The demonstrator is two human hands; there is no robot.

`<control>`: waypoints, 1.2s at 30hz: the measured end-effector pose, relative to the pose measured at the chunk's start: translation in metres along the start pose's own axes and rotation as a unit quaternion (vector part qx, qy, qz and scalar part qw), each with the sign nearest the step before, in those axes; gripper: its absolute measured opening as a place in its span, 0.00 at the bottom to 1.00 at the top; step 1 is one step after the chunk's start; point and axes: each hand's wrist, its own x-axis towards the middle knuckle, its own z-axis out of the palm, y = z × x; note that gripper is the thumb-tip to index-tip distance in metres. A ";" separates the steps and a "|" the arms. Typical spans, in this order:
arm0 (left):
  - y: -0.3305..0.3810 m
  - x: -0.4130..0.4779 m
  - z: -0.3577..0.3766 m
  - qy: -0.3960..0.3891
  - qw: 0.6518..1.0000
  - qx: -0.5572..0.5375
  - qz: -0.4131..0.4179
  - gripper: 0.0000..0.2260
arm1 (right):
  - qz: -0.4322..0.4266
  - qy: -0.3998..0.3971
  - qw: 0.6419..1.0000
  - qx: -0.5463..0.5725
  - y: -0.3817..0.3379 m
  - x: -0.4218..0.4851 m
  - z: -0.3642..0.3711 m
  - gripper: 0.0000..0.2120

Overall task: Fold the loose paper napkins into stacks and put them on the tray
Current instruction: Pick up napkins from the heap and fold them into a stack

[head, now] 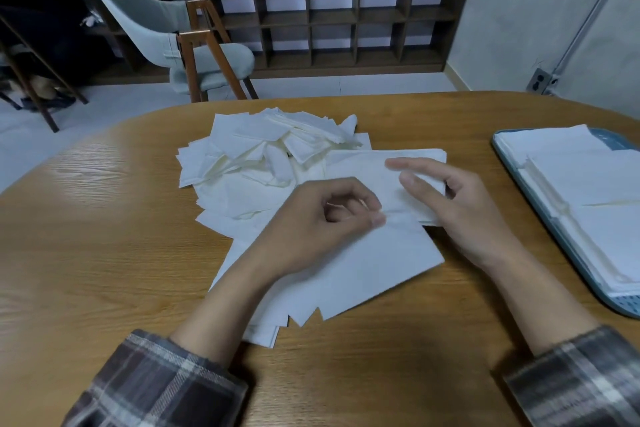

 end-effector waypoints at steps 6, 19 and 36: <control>0.002 0.004 0.000 0.131 0.991 -0.036 0.001 0.09 | 0.041 -0.081 0.991 0.100 -0.001 -0.004 0.004 0.10; 0.004 0.004 -0.014 0.162 0.986 -0.012 -0.036 0.18 | 0.105 -0.054 0.976 0.182 -0.001 0.000 0.004 0.20; 0.004 0.004 -0.010 0.191 0.980 0.042 -0.025 0.17 | 0.044 -0.055 0.964 0.257 -0.011 -0.001 0.002 0.37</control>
